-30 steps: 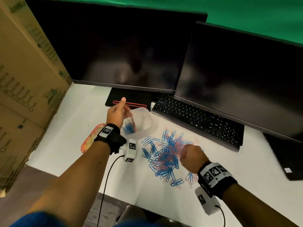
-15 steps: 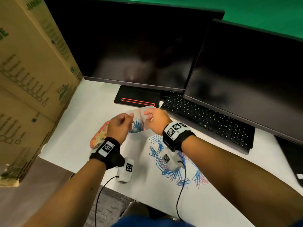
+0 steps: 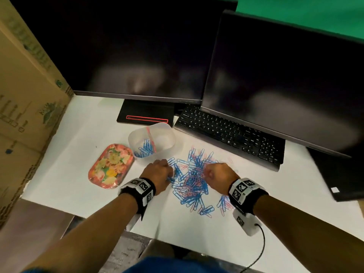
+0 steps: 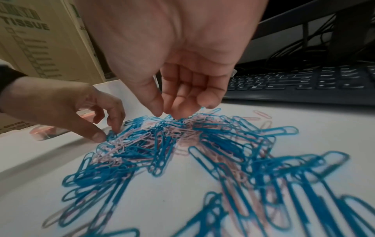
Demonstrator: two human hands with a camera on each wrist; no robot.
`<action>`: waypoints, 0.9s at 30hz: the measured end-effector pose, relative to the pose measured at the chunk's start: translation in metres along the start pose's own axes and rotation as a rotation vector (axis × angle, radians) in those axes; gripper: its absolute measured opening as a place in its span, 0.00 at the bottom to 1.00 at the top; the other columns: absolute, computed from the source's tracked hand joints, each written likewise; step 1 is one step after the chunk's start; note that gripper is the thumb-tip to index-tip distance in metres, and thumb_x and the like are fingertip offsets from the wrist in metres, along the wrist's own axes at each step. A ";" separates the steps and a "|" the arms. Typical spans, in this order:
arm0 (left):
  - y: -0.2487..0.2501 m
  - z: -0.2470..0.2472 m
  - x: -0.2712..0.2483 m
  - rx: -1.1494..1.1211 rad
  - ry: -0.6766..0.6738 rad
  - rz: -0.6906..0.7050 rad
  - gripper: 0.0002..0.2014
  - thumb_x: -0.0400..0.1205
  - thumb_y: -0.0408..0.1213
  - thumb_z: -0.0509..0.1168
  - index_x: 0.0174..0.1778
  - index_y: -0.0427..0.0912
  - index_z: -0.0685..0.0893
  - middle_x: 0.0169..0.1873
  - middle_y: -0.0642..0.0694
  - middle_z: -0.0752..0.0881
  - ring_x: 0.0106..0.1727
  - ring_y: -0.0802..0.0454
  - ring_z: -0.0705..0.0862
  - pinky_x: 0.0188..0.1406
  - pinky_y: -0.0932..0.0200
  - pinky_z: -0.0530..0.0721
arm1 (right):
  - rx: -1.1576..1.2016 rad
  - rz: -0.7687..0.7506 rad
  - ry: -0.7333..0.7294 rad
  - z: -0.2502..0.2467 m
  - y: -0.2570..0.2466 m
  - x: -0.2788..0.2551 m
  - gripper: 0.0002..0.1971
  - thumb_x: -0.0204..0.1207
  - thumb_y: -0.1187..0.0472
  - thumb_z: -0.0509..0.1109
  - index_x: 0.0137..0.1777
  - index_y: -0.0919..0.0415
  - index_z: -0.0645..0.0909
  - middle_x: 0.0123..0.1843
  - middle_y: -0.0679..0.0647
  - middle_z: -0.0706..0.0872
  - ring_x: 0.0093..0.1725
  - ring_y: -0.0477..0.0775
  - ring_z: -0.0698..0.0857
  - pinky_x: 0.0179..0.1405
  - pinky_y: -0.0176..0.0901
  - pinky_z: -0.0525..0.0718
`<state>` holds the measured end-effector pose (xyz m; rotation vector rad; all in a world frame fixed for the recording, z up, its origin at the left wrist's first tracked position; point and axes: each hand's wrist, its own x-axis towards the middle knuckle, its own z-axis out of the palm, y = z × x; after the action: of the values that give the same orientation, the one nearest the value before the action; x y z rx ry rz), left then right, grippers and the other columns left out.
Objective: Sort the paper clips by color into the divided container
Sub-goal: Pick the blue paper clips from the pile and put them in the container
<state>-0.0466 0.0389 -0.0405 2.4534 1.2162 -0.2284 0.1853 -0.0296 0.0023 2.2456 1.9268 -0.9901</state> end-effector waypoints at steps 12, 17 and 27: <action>0.004 0.003 -0.013 -0.100 0.015 -0.107 0.07 0.81 0.39 0.62 0.51 0.44 0.82 0.52 0.42 0.85 0.54 0.39 0.83 0.47 0.54 0.77 | -0.059 0.038 0.025 0.027 -0.076 0.050 0.20 0.74 0.47 0.70 0.58 0.61 0.82 0.58 0.62 0.85 0.56 0.64 0.85 0.54 0.49 0.85; -0.006 0.003 -0.019 -0.377 0.106 -0.246 0.08 0.77 0.33 0.63 0.49 0.49 0.82 0.42 0.45 0.88 0.46 0.41 0.85 0.44 0.56 0.82 | -0.095 0.112 0.007 0.037 -0.080 0.060 0.16 0.77 0.52 0.68 0.58 0.63 0.81 0.59 0.63 0.86 0.57 0.65 0.85 0.51 0.49 0.84; -0.005 -0.001 -0.004 -0.633 0.176 -0.349 0.15 0.76 0.22 0.57 0.49 0.45 0.82 0.38 0.46 0.83 0.38 0.46 0.80 0.43 0.55 0.84 | 0.075 0.211 -0.020 0.034 -0.070 0.064 0.11 0.76 0.63 0.66 0.55 0.65 0.83 0.55 0.63 0.86 0.48 0.61 0.86 0.43 0.43 0.85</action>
<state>-0.0531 0.0395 -0.0394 1.7397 1.5060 0.2526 0.1096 0.0298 -0.0288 2.4065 1.6284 -1.0670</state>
